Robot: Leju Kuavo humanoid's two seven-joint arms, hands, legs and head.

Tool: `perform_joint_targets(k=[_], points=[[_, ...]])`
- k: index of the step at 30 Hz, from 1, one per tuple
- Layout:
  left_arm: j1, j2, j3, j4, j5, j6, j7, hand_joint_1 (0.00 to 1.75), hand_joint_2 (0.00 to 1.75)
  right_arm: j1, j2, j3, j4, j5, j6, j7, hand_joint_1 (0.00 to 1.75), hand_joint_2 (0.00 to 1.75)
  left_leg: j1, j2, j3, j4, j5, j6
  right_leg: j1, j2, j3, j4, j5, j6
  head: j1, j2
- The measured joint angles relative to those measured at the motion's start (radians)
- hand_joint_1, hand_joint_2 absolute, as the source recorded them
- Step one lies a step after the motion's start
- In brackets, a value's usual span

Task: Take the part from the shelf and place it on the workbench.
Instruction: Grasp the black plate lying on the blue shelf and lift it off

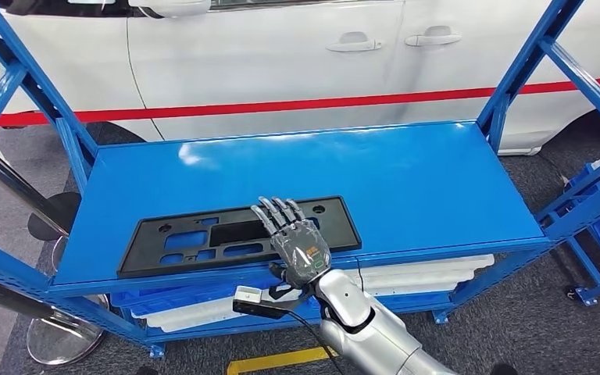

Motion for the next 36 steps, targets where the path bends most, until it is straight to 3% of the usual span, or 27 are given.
perform_joint_targets(k=[2,6,7,9,11,12,13,15,17,19,20,22,25,26,27,28,29,31,32,36], points=[[-0.002,0.0,-0.01,0.003,0.002,-0.002,0.001,0.0,0.0,-0.022,0.013,0.0,0.037,0.001,0.001,0.005,0.0,1.75,-0.004,0.0,-0.004,0.004,-0.002,-0.009,0.004,0.0,0.028,-0.067,0.017,-0.009,0.0,0.0],[-0.003,0.0,-0.025,0.005,0.011,-0.003,0.006,0.0,0.0,-0.057,0.041,0.0,0.121,0.019,0.016,0.014,0.0,1.75,-0.001,0.001,-0.012,0.022,-0.018,-0.033,0.003,0.001,0.031,-0.081,0.023,-0.032,0.0,0.0],[-0.003,0.001,-0.03,0.005,0.014,-0.003,0.008,0.0,0.0,-0.065,0.049,0.001,0.146,0.023,0.019,0.016,0.0,1.75,0.001,0.001,-0.028,0.057,-0.04,-0.039,0.0,-0.001,0.034,-0.086,0.025,-0.037,0.0,0.0],[-0.001,0.001,-0.037,0.005,0.022,-0.004,0.012,0.0,0.0,-0.075,0.063,0.003,0.196,0.027,0.018,0.021,0.0,1.75,0.003,0.001,-0.085,0.18,-0.103,-0.047,0.0,-0.004,0.035,-0.087,0.025,-0.043,0.0,0.0],[0.003,0.001,-0.041,0.005,0.028,-0.005,0.015,0.0,0.0,-0.081,0.073,0.006,0.242,0.028,0.014,0.023,0.0,1.75,0.005,0.001,-0.133,0.277,-0.131,-0.052,0.002,-0.004,0.036,-0.086,0.023,-0.044,0.0,0.0],[0.005,0.001,-0.041,0.005,0.031,-0.006,0.016,0.0,0.0,-0.086,0.079,0.008,0.262,0.029,0.012,0.023,0.0,1.75,0.005,0.001,-0.132,0.275,-0.117,-0.052,0.002,-0.003,0.038,-0.086,0.023,-0.045,0.0,0.0],[0.006,0.002,-0.043,0.005,0.033,-0.006,0.016,0.0,0.0,-0.091,0.086,0.01,0.278,0.03,0.012,0.022,0.0,1.75,0.005,0.001,-0.11,0.23,-0.086,-0.05,0.002,-0.001,0.04,-0.086,0.022,-0.045,0.0,0.0],[0.006,0.004,-0.045,0.005,0.038,-0.007,0.016,0.0,0.0,-0.101,0.1,0.015,0.303,0.034,0.012,0.023,0.0,1.75,0.003,0.002,-0.037,0.086,-0.022,-0.041,0.003,0.004,0.047,-0.085,0.019,-0.041,0.0,0.0],[0.004,0.004,-0.048,0.005,0.041,-0.008,0.016,0.0,0.0,-0.11,0.113,0.021,0.325,0.036,0.012,0.022,0.75,1.75,-0.002,0.003,0.004,0.001,-0.001,-0.03,0.005,0.008,0.049,-0.085,0.017,-0.032,0.0,0.0],[0.005,0.004,-0.052,0.005,0.043,-0.01,0.016,0.0,0.0,-0.115,0.126,0.026,0.343,0.035,0.014,0.015,1.61,1.75,-0.006,0.002,0.009,-0.01,-0.001,-0.02,0.005,0.011,0.052,-0.088,0.018,-0.02,0.0,0.0],[0.006,0.003,-0.054,0.005,0.044,-0.011,0.016,0.0,0.0,-0.115,0.132,0.028,0.351,0.034,0.014,0.01,1.7,1.75,-0.004,0.004,0.012,-0.015,0.002,-0.014,0.004,0.01,0.052,-0.087,0.017,-0.014,0.0,0.0],[0.007,0.002,-0.06,0.005,0.048,-0.012,0.016,0.0,0.0,-0.115,0.142,0.035,0.364,0.031,0.014,-0.004,1.75,1.75,0.002,0.006,0.017,-0.026,0.013,-0.001,0.003,0.008,0.035,-0.045,-0.015,-0.004,0.0,0.0],[0.012,0.001,-0.064,0.005,0.053,-0.012,0.016,0.0,0.0,-0.11,0.149,0.049,0.379,0.029,0.013,-0.016,1.73,1.75,0.004,0.009,0.012,-0.028,0.017,0.006,-0.002,0.005,-0.053,0.14,-0.114,0.007,0.0,0.0],[0.014,0.001,-0.064,0.005,0.054,-0.012,0.016,0.0,0.0,-0.107,0.15,0.053,0.383,0.029,0.013,-0.018,1.72,1.75,0.004,0.01,0.01,-0.028,0.017,0.005,-0.005,0.004,-0.076,0.186,-0.127,0.01,0.0,0.0],[0.017,0.001,-0.064,0.005,0.055,-0.012,0.017,0.0,0.0,-0.106,0.151,0.058,0.387,0.028,0.013,-0.02,1.71,1.75,0.004,0.01,0.01,-0.026,0.017,0.004,-0.007,0.003,-0.08,0.194,-0.118,0.012,0.0,0.0],[0.019,0.001,-0.065,0.005,0.057,-0.013,0.018,0.0,0.0,-0.105,0.152,0.063,0.389,0.028,0.012,-0.022,1.71,1.75,0.005,0.009,0.01,-0.024,0.015,0.003,-0.009,0.002,-0.065,0.162,-0.091,0.013,0.0,0.0],[0.02,0.0,-0.065,0.005,0.058,-0.013,0.018,0.0,0.0,-0.106,0.153,0.067,0.39,0.028,0.011,-0.024,1.71,1.75,0.005,0.008,0.01,-0.021,0.013,0.0,-0.011,0.001,-0.032,0.096,-0.053,0.012,0.0,0.0],[0.021,-0.001,-0.065,0.005,0.06,-0.014,0.019,0.0,0.0,-0.108,0.158,0.074,0.391,0.027,0.007,-0.026,1.71,1.75,0.003,0.005,0.009,-0.012,0.008,-0.01,-0.01,0.001,0.03,-0.032,-0.002,0.006,0.0,0.0],[0.021,-0.001,-0.065,0.005,0.06,-0.014,0.019,0.0,0.0,-0.108,0.16,0.077,0.392,0.027,0.004,-0.027,1.71,1.75,0.001,0.004,0.007,-0.008,0.006,-0.016,-0.009,0.001,0.046,-0.066,0.007,0.001,0.0,0.0],[0.024,-0.001,-0.065,0.005,0.063,-0.013,0.021,0.0,0.0,-0.113,0.166,0.086,0.392,0.028,0.002,-0.025,1.62,1.75,0.006,0.002,0.004,0.0,-0.003,-0.04,-0.005,0.0,0.05,-0.081,0.011,-0.026,0.0,0.0]])
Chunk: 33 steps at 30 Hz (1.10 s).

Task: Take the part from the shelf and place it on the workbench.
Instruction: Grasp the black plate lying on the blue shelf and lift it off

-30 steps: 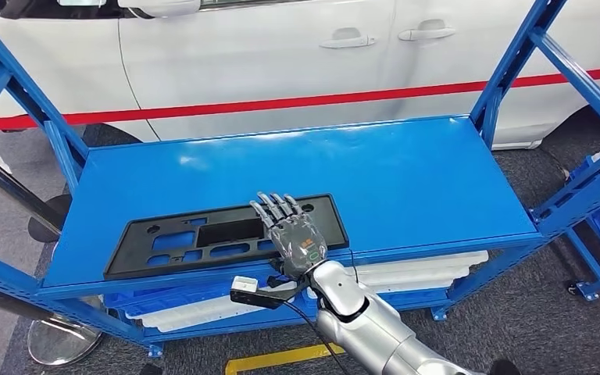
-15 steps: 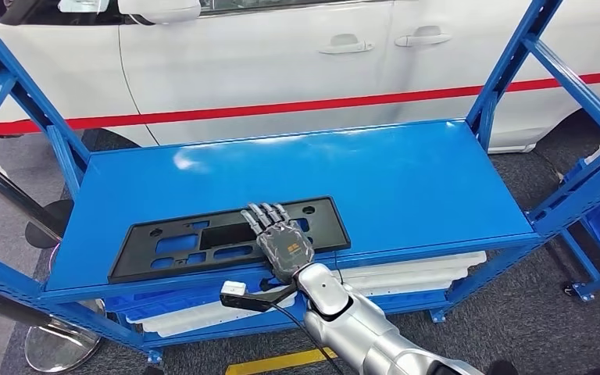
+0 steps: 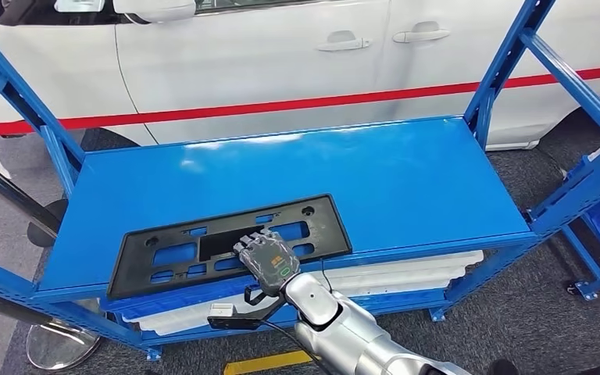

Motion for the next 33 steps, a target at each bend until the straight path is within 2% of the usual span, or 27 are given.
perform_joint_targets(k=[2,4,5,6,7,9,10,11,14,16,17,19,20,21,22,23,24,26,27,30,33], points=[[0.0,0.0,0.0,0.0,0.005,0.001,0.003,0.0,0.0,-0.003,0.002,0.005,0.0,-0.001,0.003,0.004,1.63,1.75,0.003,0.0,-0.03,0.071,-0.047,-0.008,-0.003,-0.003,0.002,-0.007,0.005,-0.012,0.0,0.0],[0.002,0.0,-0.001,0.0,0.01,0.001,0.007,0.0,0.0,-0.003,0.001,0.01,0.0,-0.003,0.009,0.01,1.63,1.75,0.004,0.0,-0.09,0.204,-0.113,-0.013,0.0,-0.005,0.0,-0.008,0.006,-0.016,0.0,0.0],[0.004,0.0,-0.001,0.0,0.013,0.002,0.008,0.0,0.0,-0.003,0.001,0.012,0.0,-0.006,0.012,0.012,1.62,1.75,0.004,0.0,-0.114,0.258,-0.131,-0.014,0.001,-0.005,0.0,-0.008,0.006,-0.016,0.0,0.0],[0.007,0.0,-0.002,0.0,0.015,0.002,0.01,0.0,0.0,-0.003,0.0,0.012,0.0,-0.011,0.014,0.014,1.63,1.75,0.004,0.0,-0.123,0.278,-0.129,-0.015,0.002,-0.005,0.0,-0.007,0.006,-0.016,0.0,0.0],[0.008,0.001,-0.003,0.0,0.017,0.002,0.011,0.0,0.0,-0.003,-0.001,0.012,-0.001,-0.016,0.015,0.015,1.65,1.75,0.004,0.0,-0.11,0.256,-0.107,-0.014,0.002,-0.005,0.001,-0.007,0.006,-0.016,0.0,0.0],[0.009,0.001,-0.004,0.0,0.022,0.004,0.012,0.0,0.0,-0.003,-0.004,0.012,-0.008,-0.035,0.018,0.014,1.71,1.75,0.004,0.001,-0.042,0.121,-0.04,-0.008,0.003,-0.005,0.005,-0.005,0.004,-0.013,0.0,0.0],[0.009,0.002,-0.006,0.0,0.026,0.005,0.012,0.0,0.0,-0.003,-0.006,0.011,-0.015,-0.055,0.02,0.009,1.73,1.75,0.003,0.001,-0.009,0.056,-0.018,-0.004,0.004,-0.004,0.005,-0.003,0.003,-0.01,0.0,0.0],[0.008,0.001,-0.007,0.0,0.03,0.006,0.012,0.0,0.0,-0.002,-0.009,0.008,-0.027,-0.083,0.024,0.001,1.74,1.75,0.001,0.001,0.012,0.014,-0.009,0.0,0.006,-0.003,0.004,-0.002,0.003,-0.005,0.0,0.0],[0.013,0.001,-0.01,0.0,0.044,0.012,0.013,0.0,0.0,0.009,-0.023,-0.009,-0.093,-0.201,0.038,-0.036,1.75,1.75,-0.002,0.001,0.022,-0.006,-0.008,0.014,0.009,0.0,0.004,-0.004,0.006,0.013,0.0,0.0],[0.017,-0.001,-0.013,0.0,0.052,0.015,0.012,0.0,0.0,0.028,-0.039,-0.022,-0.178,-0.284,0.052,-0.056,1.75,1.75,0.003,0.005,0.023,-0.012,-0.002,0.027,0.008,0.001,-0.003,0.018,-0.013,0.024,0.0,0.0],[0.018,-0.001,-0.014,0.0,0.055,0.016,0.012,0.0,0.0,0.041,-0.048,-0.029,-0.231,-0.326,0.06,-0.065,1.75,1.75,0.005,0.007,0.023,-0.015,0.001,0.033,0.008,0.001,-0.019,0.055,-0.039,0.028,0.0,0.0],[0.023,-0.002,-0.014,0.0,0.062,0.021,0.007,0.0,0.0,0.072,-0.067,-0.042,-0.346,-0.43,0.063,-0.1,1.75,1.75,0.003,0.01,0.019,-0.015,0.002,0.04,0.005,0.0,-0.077,0.177,-0.108,0.033,0.0,0.0],[0.026,-0.003,-0.014,0.0,0.066,0.024,0.002,0.0,0.0,0.09,-0.079,-0.05,-0.415,-0.504,0.058,-0.128,1.75,1.75,0.002,0.01,0.016,-0.015,0.003,0.042,0.004,0.0,-0.105,0.236,-0.132,0.034,0.0,0.0],[0.031,-0.004,-0.014,0.0,0.068,0.027,-0.004,0.0,0.0,0.111,-0.093,-0.06,-0.493,-0.589,0.054,-0.155,1.75,1.75,0.001,0.009,0.013,-0.013,0.003,0.042,0.004,0.0,-0.12,0.268,-0.137,0.034,0.0,0.0],[0.035,-0.006,-0.014,0.0,0.07,0.03,-0.01,0.0,0.0,0.129,-0.106,-0.072,-0.574,-0.67,0.052,-0.176,1.75,1.75,0.001,0.008,0.012,-0.011,0.003,0.042,0.004,0.0,-0.116,0.258,-0.121,0.033,0.0,0.0],[0.04,-0.008,-0.013,0.001,0.07,0.033,-0.016,0.0,0.0,0.146,-0.12,-0.085,-0.656,-0.743,0.05,-0.192,1.75,1.75,0.0,0.007,0.011,-0.01,0.002,0.042,0.004,0.0,-0.096,0.217,-0.09,0.03,0.0,0.0],[0.043,-0.01,-0.013,0.001,0.07,0.035,-0.021,0.0,0.0,0.157,-0.13,-0.099,-0.727,-0.793,0.048,-0.202,1.75,1.75,-0.001,0.005,0.01,-0.008,0.001,0.041,0.005,0.0,-0.062,0.149,-0.053,0.025,0.0,0.0],[0.045,-0.016,-0.013,0.003,0.069,0.039,-0.03,0.0,0.0,0.176,-0.149,-0.131,-0.852,-0.856,0.043,-0.227,1.75,1.75,-0.007,0.002,0.007,-0.004,-0.001,0.037,0.009,-0.002,-0.01,0.035,-0.011,0.016,0.0,0.0],[0.046,-0.018,-0.013,0.004,0.068,0.042,-0.034,0.0,0.0,0.186,-0.16,-0.147,-0.91,-0.881,0.041,-0.24,1.75,1.75,-0.008,0.001,0.005,-0.002,-0.001,0.033,0.012,-0.002,0.001,0.008,-0.006,0.012,0.0,0.0],[0.048,-0.022,-0.011,0.009,0.064,0.047,-0.041,0.0,0.0,0.207,-0.184,-0.188,-1.029,-0.929,0.038,-0.263,1.75,1.75,-0.008,0.0,0.002,-0.004,0.001,0.02,0.015,-0.002,0.0,0.0,-0.006,0.007,0.0,0.0],[0.048,-0.023,-0.011,0.009,0.064,0.048,-0.042,0.0,0.0,0.211,-0.189,-0.196,-1.05,-0.935,0.037,-0.265,1.75,1.75,-0.009,0.0,0.003,-0.005,0.001,0.017,0.014,-0.002,0.0,-0.001,-0.005,0.005,0.0,0.0]])
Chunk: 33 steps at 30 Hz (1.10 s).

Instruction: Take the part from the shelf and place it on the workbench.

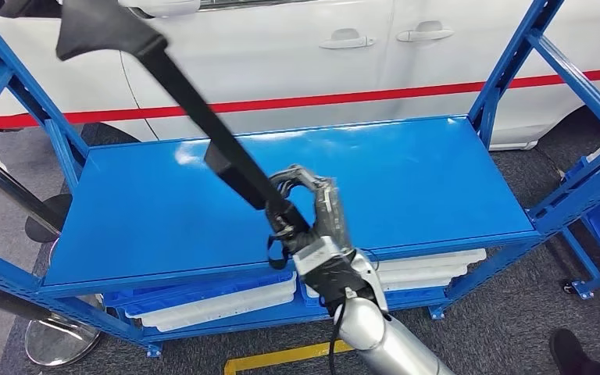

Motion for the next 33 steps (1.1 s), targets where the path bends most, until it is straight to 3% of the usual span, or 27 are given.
perform_joint_targets(k=[4,6,8,9,11,14,16,19,20,21,22,24,26,28,30,31,33], points=[[0.0,0.0,0.002,0.0,0.0,0.001,-0.001,0.0,0.0,0.002,-0.006,-0.008,-0.03,-0.005,0.0,-0.004,1.75,1.75,0.001,0.0,-0.003,0.009,-0.009,-0.005,-0.008,-0.001,0.003,-0.008,0.004,-0.007,0.0,0.0],[0.0,0.0,0.007,0.003,-0.003,0.012,-0.003,0.0,0.0,0.033,-0.023,-0.03,-0.103,-0.054,-0.004,-0.031,1.75,1.75,0.004,0.001,-0.063,0.138,-0.067,-0.016,-0.01,-0.003,0.006,-0.011,0.005,-0.013,0.0,0.0],[-0.001,-0.001,0.014,0.005,-0.01,0.033,-0.005,0.0,0.0,0.096,-0.047,-0.07,-0.198,-0.16,-0.006,-0.072,1.75,1.75,0.006,0.001,-0.083,0.179,-0.064,-0.02,-0.01,-0.005,0.011,-0.009,-0.001,-0.014,0.0,0.0],[-0.001,0.0,0.017,0.006,-0.013,0.043,-0.005,0.0,0.0,0.131,-0.056,-0.091,-0.233,-0.215,-0.005,-0.087,1.75,1.75,0.005,0.001,-0.051,0.114,-0.029,-0.017,-0.009,-0.005,0.014,-0.007,-0.005,-0.01,0.0,0.0],[-0.004,-0.001,0.025,0.006,-0.01,0.055,-0.002,0.0,0.0,0.194,-0.065,-0.126,-0.267,-0.27,-0.007,-0.101,1.75,1.75,0.002,-0.001,-0.006,0.022,-0.005,-0.007,-0.006,-0.005,0.015,-0.004,-0.01,-0.001,0.0,0.0],[-0.008,-0.005,0.044,0.006,0.0,0.071,0.012,0.0,0.0,0.304,-0.08,-0.168,-0.291,-0.289,-0.005,-0.125,1.75,1.75,0.001,-0.003,0.001,0.004,-0.007,0.01,-0.006,-0.005,0.015,-0.004,-0.012,0.014,0.0,0.0],[-0.01,-0.01,0.056,0.0,0.003,0.071,0.022,0.0,0.0,0.381,-0.088,-0.187,-0.302,-0.31,0.021,-0.146,1.75,1.75,0.005,-0.001,0.005,-0.004,-0.001,0.023,-0.008,-0.002,0.004,0.03,-0.044,0.024,0.0,0.0],[-0.012,-0.019,0.071,-0.018,-0.001,0.062,0.032,0.0,0.0,0.498,-0.095,-0.216,-0.306,-0.363,0.084,-0.184,1.75,1.75,0.005,0.0,0.003,-0.005,0.003,0.033,-0.012,-0.001,-0.077,0.211,-0.146,0.035,0.0,0.0],[-0.01,-0.023,0.075,-0.025,-0.001,0.059,0.035,0.0,0.0,0.534,-0.096,-0.225,-0.305,-0.376,0.098,-0.197,1.75,1.75,0.004,-0.001,0.001,-0.003,0.003,0.033,-0.014,-0.001,-0.1,0.26,-0.163,0.037,0.0,0.0],[-0.008,-0.027,0.08,-0.032,-0.002,0.056,0.036,0.0,0.0,0.567,-0.097,-0.234,-0.303,-0.385,0.107,-0.208,1.75,1.75,0.004,-0.001,-0.001,-0.001,0.003,0.033,-0.016,-0.001,-0.107,0.275,-0.159,0.038,0.0,0.0],[-0.005,-0.032,0.085,-0.039,-0.002,0.053,0.037,0.0,0.0,0.595,-0.097,-0.243,-0.302,-0.39,0.112,-0.218,1.75,1.75,0.003,-0.001,-0.002,0.001,0.002,0.033,-0.017,-0.001,-0.093,0.249,-0.136,0.039,0.0,0.0],[-0.002,-0.042,0.092,-0.054,-0.003,0.052,0.039,0.0,0.0,0.635,-0.097,-0.26,-0.301,-0.394,0.118,-0.232,1.75,1.75,0.003,-0.001,-0.006,0.007,0.001,0.03,-0.02,-0.001,-0.025,0.116,-0.07,0.036,0.0,0.0],[-0.001,-0.05,0.095,-0.066,-0.005,0.052,0.04,0.0,0.0,0.659,-0.097,-0.272,-0.301,-0.394,0.122,-0.239,1.75,1.75,0.0,-0.002,-0.01,0.015,0.0,0.022,-0.018,0.0,0.019,0.022,-0.035,0.03,0.0,0.0],[0.0,-0.055,0.098,-0.077,-0.007,0.053,0.042,0.0,0.0,0.676,-0.097,-0.282,-0.302,-0.393,0.126,-0.241,1.75,1.75,-0.003,-0.003,-0.013,0.016,0.004,0.01,-0.015,0.001,0.02,0.012,-0.026,0.021,0.0,0.0],[0.002,-0.058,0.103,-0.086,-0.01,0.053,0.045,0.0,0.0,0.687,-0.096,-0.291,-0.302,-0.388,0.131,-0.241,1.75,1.75,-0.002,-0.003,-0.019,0.023,-0.002,-0.002,-0.018,-0.001,0.012,0.009,-0.014,0.005,0.0,0.0],[0.003,-0.059,0.107,-0.089,-0.011,0.053,0.047,0.0,0.0,0.69,-0.095,-0.294,-0.302,-0.383,0.137,-0.242,1.75,1.75,0.0,-0.002,-0.029,0.044,-0.025,-0.008,-0.019,-0.002,0.006,0.007,-0.006,-0.004,-0.001,0.0],[0.002,-0.058,0.116,-0.091,-0.015,0.054,0.048,0.0,0.0,0.696,-0.091,-0.301,-0.302,-0.376,0.156,-0.247,1.75,1.75,0.002,-0.002,-0.064,0.141,-0.107,-0.016,-0.019,-0.005,-0.013,0.005,0.008,-0.015,-0.001,0.0]])
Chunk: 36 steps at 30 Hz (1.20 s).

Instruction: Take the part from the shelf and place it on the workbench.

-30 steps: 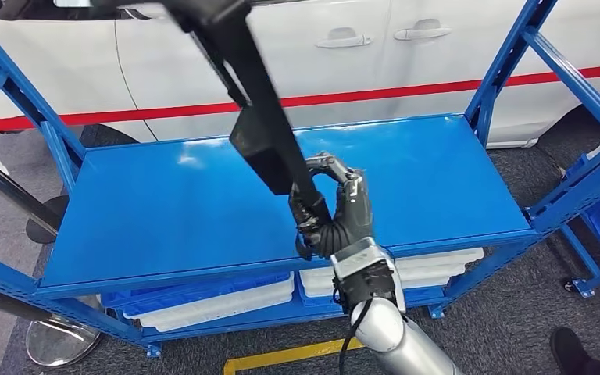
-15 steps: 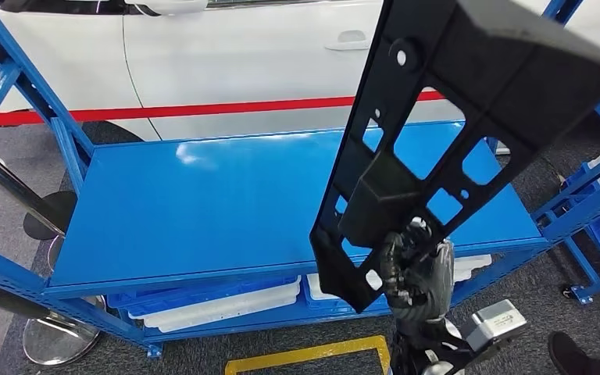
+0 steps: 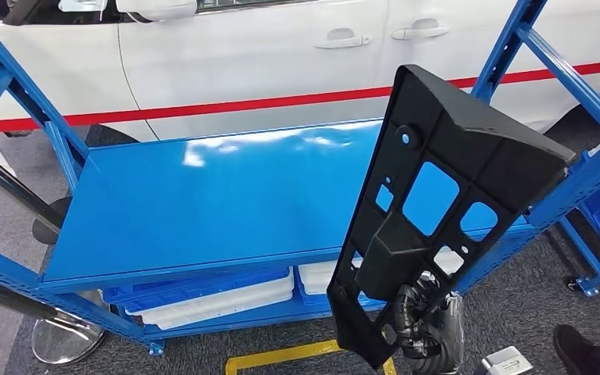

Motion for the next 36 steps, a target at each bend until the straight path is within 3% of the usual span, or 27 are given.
perform_joint_targets(k=[2,3,4,7,8,9,11,13,14,16,17,18,19,20,22,24,27,28,30,32,33,34,36], points=[[-0.001,0.002,0.007,0.0,-0.005,0.003,-0.002,0.0,0.0,0.006,0.005,-0.009,0.0,0.001,0.021,-0.006,1.75,1.75,0.001,0.0,-0.033,0.12,-0.074,-0.004,0.004,-0.002,-0.023,0.004,0.014,-0.003,0.0,0.0],[-0.002,0.002,0.011,0.0,-0.008,0.005,-0.004,0.0,0.0,0.008,0.007,-0.013,0.0,0.001,0.03,-0.008,1.75,1.75,0.001,0.0,-0.03,0.145,-0.086,-0.003,0.006,-0.003,-0.035,0.007,0.021,-0.003,0.0,0.0],[-0.002,0.003,0.016,0.0,-0.009,0.005,-0.006,0.0,0.0,0.009,0.008,-0.017,0.0,0.001,0.037,-0.01,1.75,1.75,0.0,0.0,-0.006,0.129,-0.079,-0.001,0.008,-0.003,-0.046,0.009,0.028,-0.003,0.0,0.0],[-0.008,0.005,0.027,-0.003,-0.015,0.005,-0.011,0.0,0.0,0.012,0.014,-0.028,0.0,0.003,0.056,-0.01,1.75,1.75,-0.007,0.001,0.146,-0.087,-0.02,0.021,0.013,-0.003,-0.066,0.013,0.049,0.003,0.0,0.0],[-0.01,0.006,0.029,-0.005,-0.017,0.005,-0.012,0.0,0.0,0.013,0.016,-0.031,0.0,0.004,0.061,-0.011,1.75,1.75,-0.012,0.002,0.178,-0.139,-0.009,0.028,0.013,-0.003,-0.068,0.013,0.056,0.008,0.0,0.0],[-0.012,0.007,0.031,-0.006,-0.017,0.005,-0.013,0.0,0.0,0.013,0.017,-0.033,0.0,0.005,0.065,-0.011,1.75,1.75,-0.017,0.002,0.19,-0.163,-0.005,0.034,0.011,-0.004,-0.068,0.013,0.063,0.014,0.0,0.0],[-0.012,0.007,0.038,-0.007,-0.018,0.005,-0.014,0.0,0.0,0.013,0.019,-0.036,0.0,0.006,0.071,-0.011,1.75,1.75,-0.02,0.002,0.184,-0.166,0.013,0.043,0.008,-0.004,-0.067,0.007,0.076,0.028,0.0,0.0],[-0.01,0.007,0.046,-0.007,-0.018,0.003,-0.013,0.0,0.0,0.013,0.021,-0.039,0.0,0.007,0.073,-0.011,1.75,1.75,-0.015,0.007,0.171,-0.175,0.039,0.055,0.006,-0.001,-0.076,0.018,0.056,0.038,0.0,0.0],[-0.009,0.007,0.049,-0.008,-0.019,0.002,-0.012,0.0,0.0,0.013,0.021,-0.04,0.0,0.008,0.073,-0.01,1.75,1.75,-0.012,0.01,0.16,-0.179,0.054,0.06,0.006,0.001,-0.087,0.047,0.018,0.042,0.001,0.0],[-0.007,0.007,0.052,-0.009,-0.023,-0.002,-0.012,0.0,0.0,0.013,0.021,-0.041,0.0,0.01,0.073,-0.01,1.75,1.75,-0.011,0.014,0.132,-0.179,0.076,0.067,0.001,0.002,-0.117,0.161,-0.088,0.049,0.001,0.0],[-0.006,0.007,0.054,-0.01,-0.025,-0.004,-0.012,0.0,0.0,0.013,0.021,-0.041,0.0,0.011,0.073,-0.01,1.75,1.75,-0.011,0.014,0.118,-0.177,0.086,0.066,-0.001,0.002,-0.127,0.224,-0.123,0.053,0.001,0.0],[-0.004,0.006,0.056,-0.011,-0.027,-0.005,-0.011,0.0,0.0,0.013,0.021,-0.041,0.0,0.012,0.073,-0.01,1.75,1.75,-0.011,0.015,0.104,-0.174,0.095,0.064,-0.002,0.002,-0.128,0.267,-0.134,0.057,0.0,0.0],[-0.003,0.006,0.057,-0.011,-0.028,-0.006,-0.011,0.0,0.0,0.013,0.021,-0.042,0.0,0.013,0.073,-0.009,1.75,1.75,-0.01,0.016,0.089,-0.169,0.103,0.061,-0.004,0.002,-0.112,0.277,-0.123,0.059,0.0,0.0],[-0.002,0.006,0.058,-0.011,-0.029,-0.007,-0.01,0.0,0.0,0.013,0.021,-0.042,0.0,0.014,0.073,-0.009,1.75,1.75,-0.009,0.016,0.075,-0.162,0.109,0.058,-0.006,0.002,-0.077,0.249,-0.098,0.061,0.0,0.0],[-0.001,0.004,0.063,-0.012,-0.031,-0.008,-0.01,0.0,0.0,0.011,0.021,-0.042,0.0,0.015,0.073,-0.009,1.75,1.75,-0.009,0.015,0.049,-0.143,0.118,0.049,-0.008,0.002,0.03,0.11,-0.069,0.06,0.0,0.0],[0.0,0.002,0.069,-0.016,-0.032,-0.011,-0.008,0.0,0.0,0.008,0.021,-0.042,0.0,0.016,0.073,-0.009,1.75,1.75,-0.01,0.014,0.034,-0.128,0.125,0.037,-0.004,0.004,0.096,0.008,-0.076,0.051,0.0,0.0],[0.004,-0.001,0.075,-0.025,-0.034,-0.019,-0.006,0.0,0.0,0.005,0.022,-0.043,0.0,0.019,0.073,-0.008,1.75,1.75,-0.008,0.012,0.024,-0.121,0.137,0.018,0.0,0.003,0.085,-0.006,-0.069,0.027,0.0,0.0],[0.006,-0.001,0.076,-0.029,-0.035,-0.022,-0.005,0.0,0.0,0.004,0.022,-0.043,0.0,0.02,0.073,-0.007,1.75,1.75,-0.007,0.011,0.016,-0.11,0.122,0.012,-0.002,0.002,0.076,-0.007,-0.059,0.017,-0.001,0.0],[0.01,-0.003,0.079,-0.038,-0.037,-0.029,-0.003,0.0,0.0,0.002,0.023,-0.043,-0.001,0.02,0.073,-0.007,1.75,1.75,-0.003,0.009,-0.011,-0.041,0.044,0.003,-0.004,-0.002,0.053,-0.01,-0.038,0.002,-0.001,0.0],[0.012,-0.006,0.08,-0.044,-0.038,-0.033,-0.001,0.0,0.0,0.002,0.023,-0.043,-0.001,0.021,0.073,-0.006,1.75,1.75,-0.001,0.01,-0.039,0.079,-0.047,-0.004,0.0,-0.003,0.023,-0.008,-0.016,-0.002,-0.001,0.0],[0.013,-0.007,0.08,-0.047,-0.038,-0.035,0.0,0.0,0.0,0.002,0.023,-0.043,-0.001,0.021,0.073,-0.005,1.75,1.75,-0.001,0.01,-0.042,0.124,-0.063,-0.005,0.002,-0.004,0.008,-0.006,-0.005,-0.002,-0.001,0.0],[0.013,-0.008,0.08,-0.05,-0.038,-0.037,0.002,0.0,0.0,0.002,0.023,-0.043,-0.001,0.021,0.073,-0.004,1.75,1.75,-0.001,0.01,-0.032,0.147,-0.058,-0.004,0.004,-0.005,-0.008,-0.003,0.005,-0.001,-0.001,0.0],[0.013,-0.009,0.082,-0.055,-0.038,-0.04,0.004,0.0,0.0,0.002,0.023,-0.043,-0.001,0.021,0.073,-0.001,1.75,1.75,-0.002,0.009,0.041,0.08,-0.002,0.005,0.008,-0.006,-0.037,0.005,0.022,0.001,-0.001,0.0]])
